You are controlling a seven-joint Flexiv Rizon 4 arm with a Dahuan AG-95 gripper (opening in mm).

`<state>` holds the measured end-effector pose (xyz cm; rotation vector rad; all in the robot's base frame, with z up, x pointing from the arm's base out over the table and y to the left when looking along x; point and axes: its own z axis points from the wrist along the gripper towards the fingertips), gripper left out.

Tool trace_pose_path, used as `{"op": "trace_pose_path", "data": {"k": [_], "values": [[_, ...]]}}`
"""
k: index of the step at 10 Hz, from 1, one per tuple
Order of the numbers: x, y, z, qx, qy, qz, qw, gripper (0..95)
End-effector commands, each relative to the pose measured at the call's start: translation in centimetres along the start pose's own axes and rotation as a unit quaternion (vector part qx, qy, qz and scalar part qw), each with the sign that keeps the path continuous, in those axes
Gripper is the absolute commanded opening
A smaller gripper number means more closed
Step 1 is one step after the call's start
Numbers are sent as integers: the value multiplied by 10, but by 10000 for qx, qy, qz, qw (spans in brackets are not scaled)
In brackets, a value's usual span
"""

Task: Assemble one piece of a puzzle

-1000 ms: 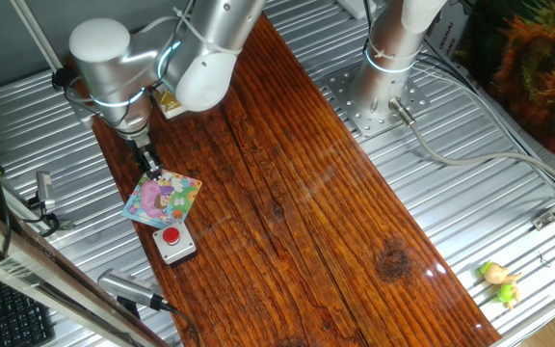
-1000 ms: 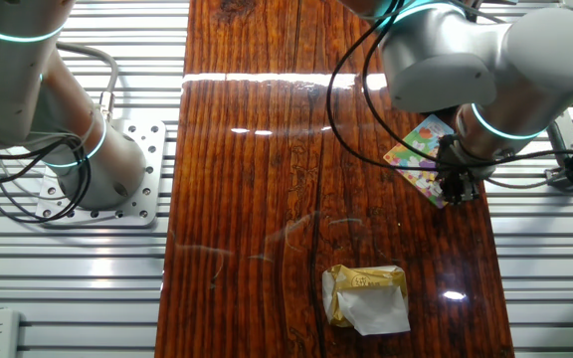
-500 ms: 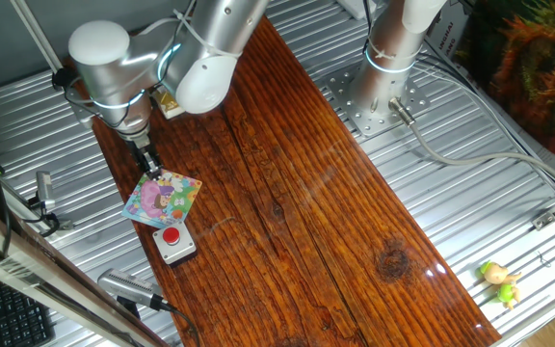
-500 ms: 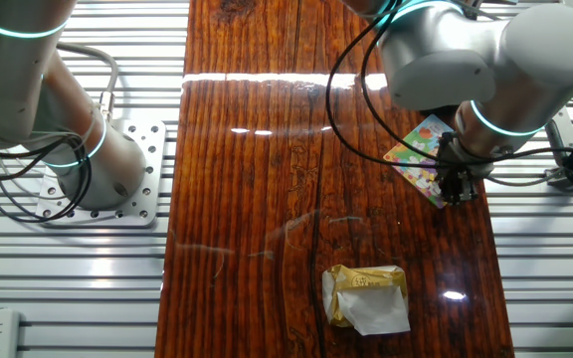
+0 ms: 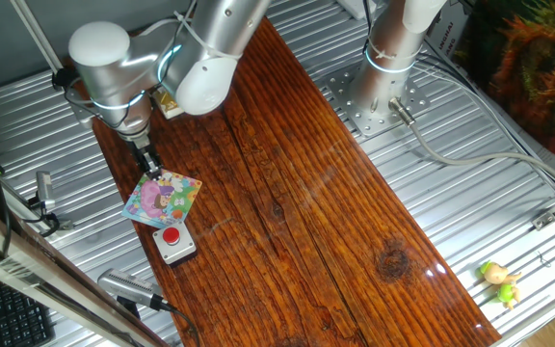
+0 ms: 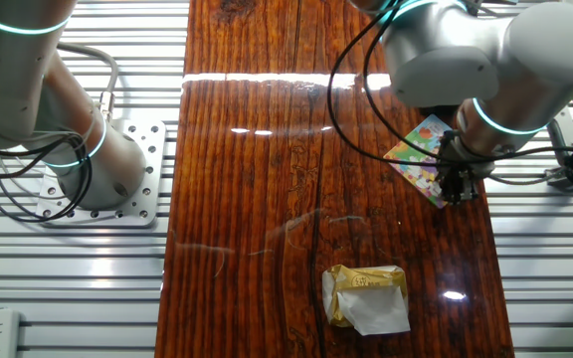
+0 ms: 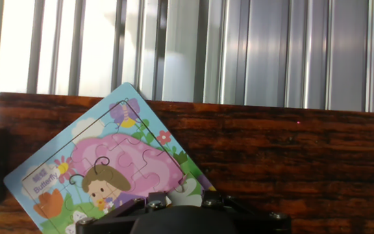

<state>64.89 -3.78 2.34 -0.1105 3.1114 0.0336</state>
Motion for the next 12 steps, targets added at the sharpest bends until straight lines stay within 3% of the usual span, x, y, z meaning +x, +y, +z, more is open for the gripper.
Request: {"op": "trace_pose_path", "data": {"k": [1,12], "values": [[-1,0,1,-15,-16,21,10000,0],[-2,1,1,-76,-15,178,9998,0]]}}
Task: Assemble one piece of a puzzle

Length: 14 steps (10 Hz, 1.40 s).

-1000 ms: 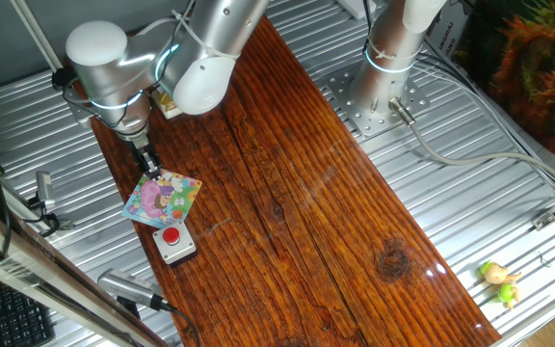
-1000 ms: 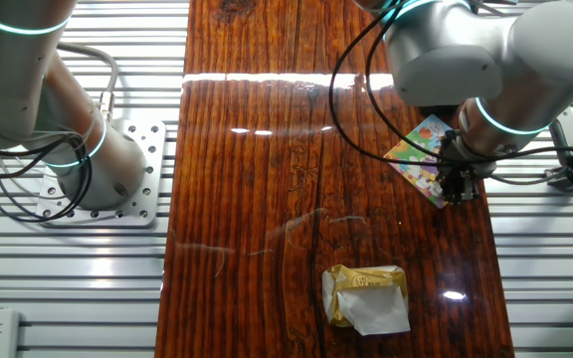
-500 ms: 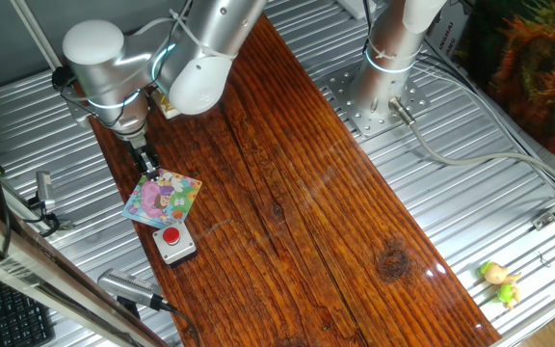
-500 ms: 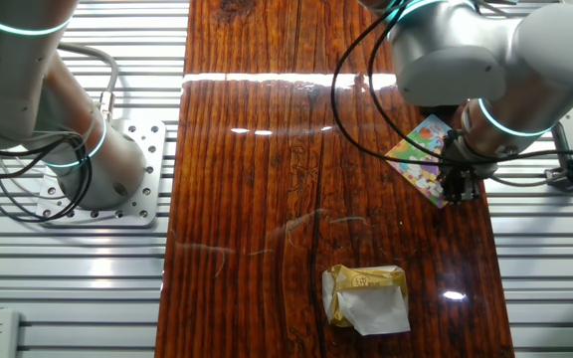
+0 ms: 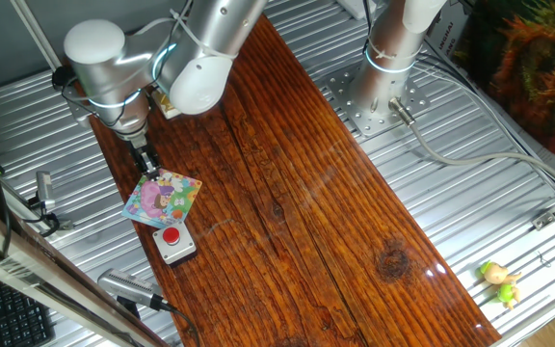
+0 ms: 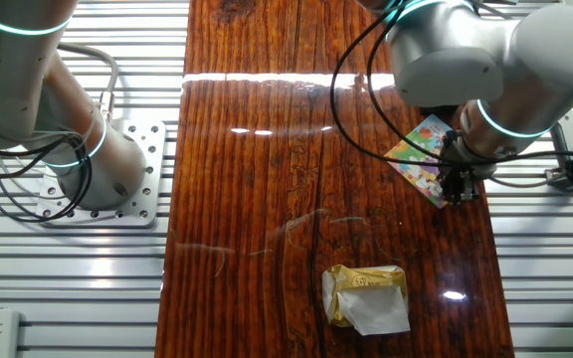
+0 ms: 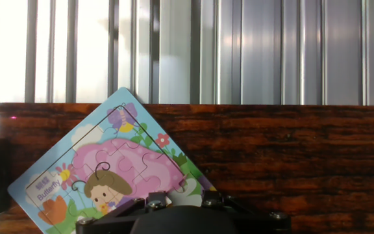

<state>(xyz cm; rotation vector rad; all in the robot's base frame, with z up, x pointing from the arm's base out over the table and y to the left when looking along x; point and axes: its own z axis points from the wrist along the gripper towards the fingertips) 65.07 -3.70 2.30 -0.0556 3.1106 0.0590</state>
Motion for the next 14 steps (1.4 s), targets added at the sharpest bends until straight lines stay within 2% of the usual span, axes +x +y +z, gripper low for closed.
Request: {"op": "trace_pose_path", "data": {"k": [1,8,14], "values": [[1,0,1,10,-11,-3,10000,0],[7,0,5,2,-83,26,10000,0],[9,2,7,-13,-83,28,10000,0]]}}
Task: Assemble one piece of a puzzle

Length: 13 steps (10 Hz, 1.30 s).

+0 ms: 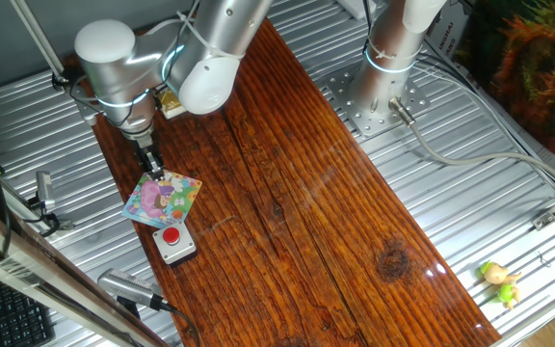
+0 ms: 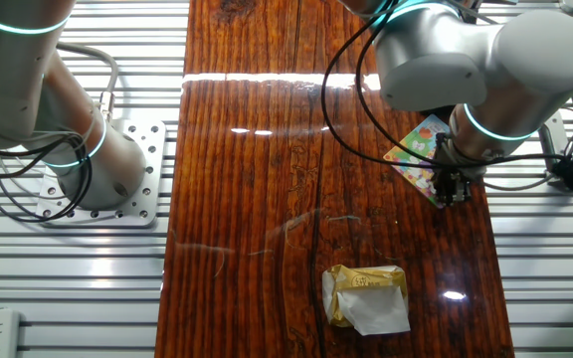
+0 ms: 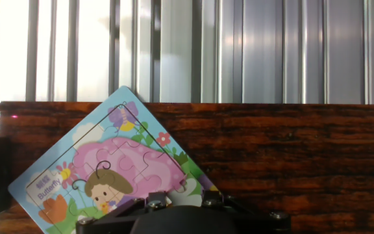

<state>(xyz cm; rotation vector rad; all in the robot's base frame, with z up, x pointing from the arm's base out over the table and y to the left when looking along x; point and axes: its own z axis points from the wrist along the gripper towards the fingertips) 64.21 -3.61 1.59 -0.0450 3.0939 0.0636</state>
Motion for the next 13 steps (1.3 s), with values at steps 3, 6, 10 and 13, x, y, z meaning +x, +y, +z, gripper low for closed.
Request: {"op": "trace_pose_path", "data": {"k": [3,6,10,13], "values": [[0,3,2,-1,8,-15,10000,0],[0,2,2,4,16,-21,10000,0],[1,2,3,-3,3,-27,10000,0],[1,2,3,-5,3,-23,10000,0]]}}
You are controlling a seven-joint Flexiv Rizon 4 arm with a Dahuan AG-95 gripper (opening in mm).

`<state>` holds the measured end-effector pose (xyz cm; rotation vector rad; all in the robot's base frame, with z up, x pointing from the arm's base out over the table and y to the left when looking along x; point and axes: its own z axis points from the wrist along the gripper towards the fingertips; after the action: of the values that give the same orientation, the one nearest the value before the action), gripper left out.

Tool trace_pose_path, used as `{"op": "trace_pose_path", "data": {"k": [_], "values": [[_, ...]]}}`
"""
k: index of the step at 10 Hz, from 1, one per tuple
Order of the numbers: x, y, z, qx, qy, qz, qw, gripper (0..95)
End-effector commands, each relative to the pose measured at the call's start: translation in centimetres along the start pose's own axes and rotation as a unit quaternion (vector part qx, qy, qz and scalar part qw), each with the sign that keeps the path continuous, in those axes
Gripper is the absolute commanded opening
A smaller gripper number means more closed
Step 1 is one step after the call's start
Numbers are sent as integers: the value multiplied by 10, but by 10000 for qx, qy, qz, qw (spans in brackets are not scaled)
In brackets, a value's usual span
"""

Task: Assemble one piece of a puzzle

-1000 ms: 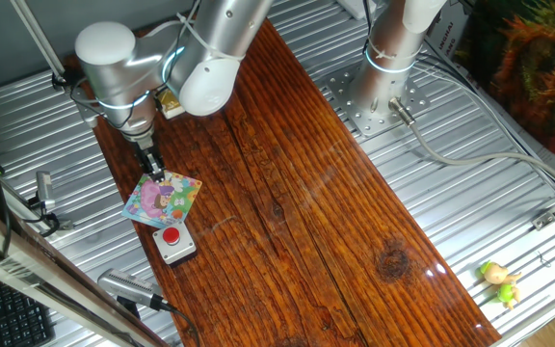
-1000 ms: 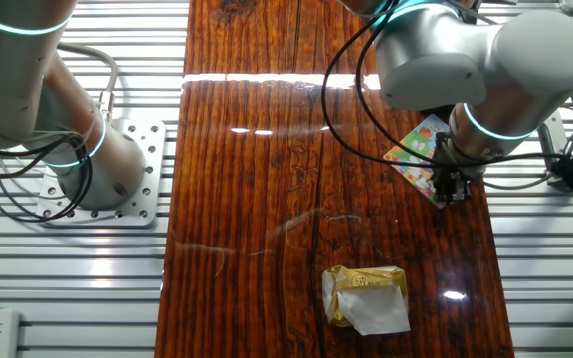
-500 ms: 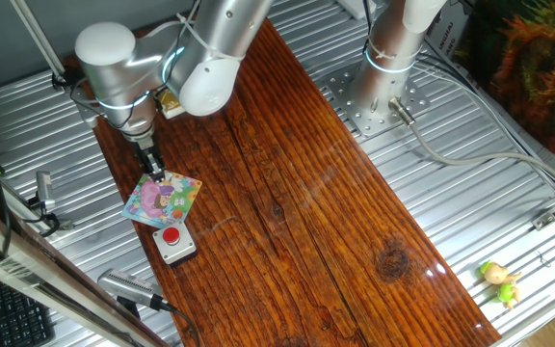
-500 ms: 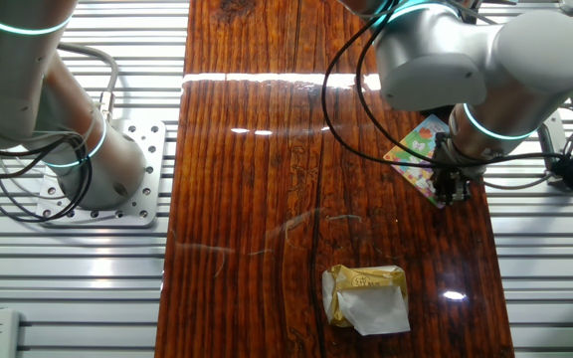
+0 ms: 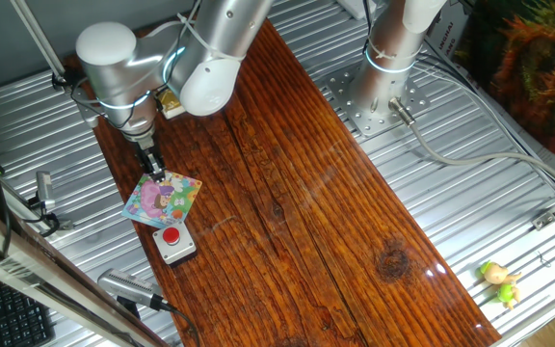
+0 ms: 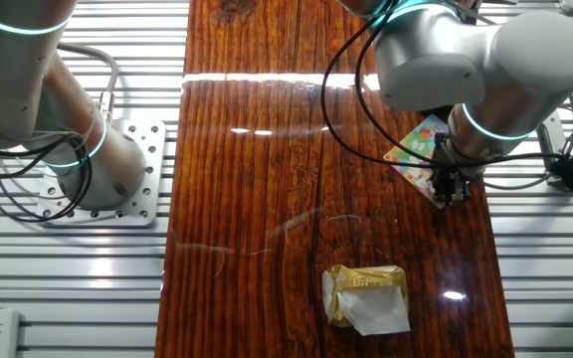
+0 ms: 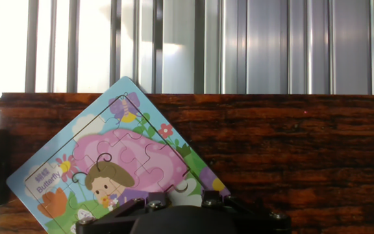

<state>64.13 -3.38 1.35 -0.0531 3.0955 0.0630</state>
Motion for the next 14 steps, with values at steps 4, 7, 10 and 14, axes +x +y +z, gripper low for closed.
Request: {"op": "trace_pose_path", "data": {"k": [4,7,10,14], "values": [[0,0,0,-24,-32,13,10000,0],[0,0,0,-50,-61,25,10000,0],[0,0,0,-45,-58,20,10000,0],[0,-1,0,-47,-89,55,9999,190]]}}
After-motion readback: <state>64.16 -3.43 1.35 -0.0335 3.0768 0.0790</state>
